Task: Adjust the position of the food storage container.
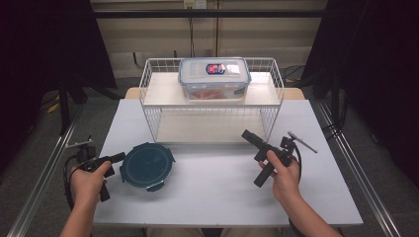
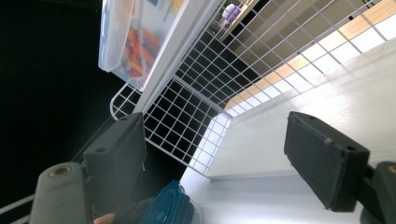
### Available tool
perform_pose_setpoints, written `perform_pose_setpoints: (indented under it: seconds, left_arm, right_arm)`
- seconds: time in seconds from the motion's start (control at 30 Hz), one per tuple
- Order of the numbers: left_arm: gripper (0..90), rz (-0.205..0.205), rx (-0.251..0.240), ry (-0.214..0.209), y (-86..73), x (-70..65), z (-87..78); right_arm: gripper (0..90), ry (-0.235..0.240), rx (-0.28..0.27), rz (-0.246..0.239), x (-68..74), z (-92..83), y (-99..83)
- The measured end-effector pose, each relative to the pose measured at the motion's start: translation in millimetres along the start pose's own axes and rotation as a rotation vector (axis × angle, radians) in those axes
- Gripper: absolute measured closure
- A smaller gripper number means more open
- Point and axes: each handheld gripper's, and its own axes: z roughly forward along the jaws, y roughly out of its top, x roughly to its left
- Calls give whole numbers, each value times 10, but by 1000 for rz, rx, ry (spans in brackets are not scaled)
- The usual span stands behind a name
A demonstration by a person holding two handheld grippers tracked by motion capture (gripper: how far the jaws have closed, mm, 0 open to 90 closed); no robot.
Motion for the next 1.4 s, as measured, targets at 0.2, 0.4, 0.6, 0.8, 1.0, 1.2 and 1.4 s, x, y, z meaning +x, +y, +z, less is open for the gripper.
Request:
perform_pose_setpoints:
  seconds: [0.2,0.4,0.6,0.8,1.0,1.2,1.4]
  left_arm:
    - [900,-58,-17,-70,-131,-33,73]
    - [900,-65,-8,-112,-222,-181,192]
    - [900,-63,16,-160,-308,-394,376]
    - [900,-57,32,-190,-394,-568,520]
    - [900,-54,35,-205,-450,-685,609]
    - [900,-37,33,-215,-501,-763,651]
    - [900,-30,40,-226,-550,-827,685]
  right_arm:
    - [207,5,8,-7,27,26,-15]
    - [207,-2,11,-1,12,19,-16]
    - [207,-3,9,-7,13,-13,2]
    - [207,-20,6,-7,-21,-70,12]
    - [207,-24,9,-16,-33,-111,6]
    - [206,-35,33,-8,-48,-124,-61]
    - [203,-47,60,-11,-51,-118,-162]
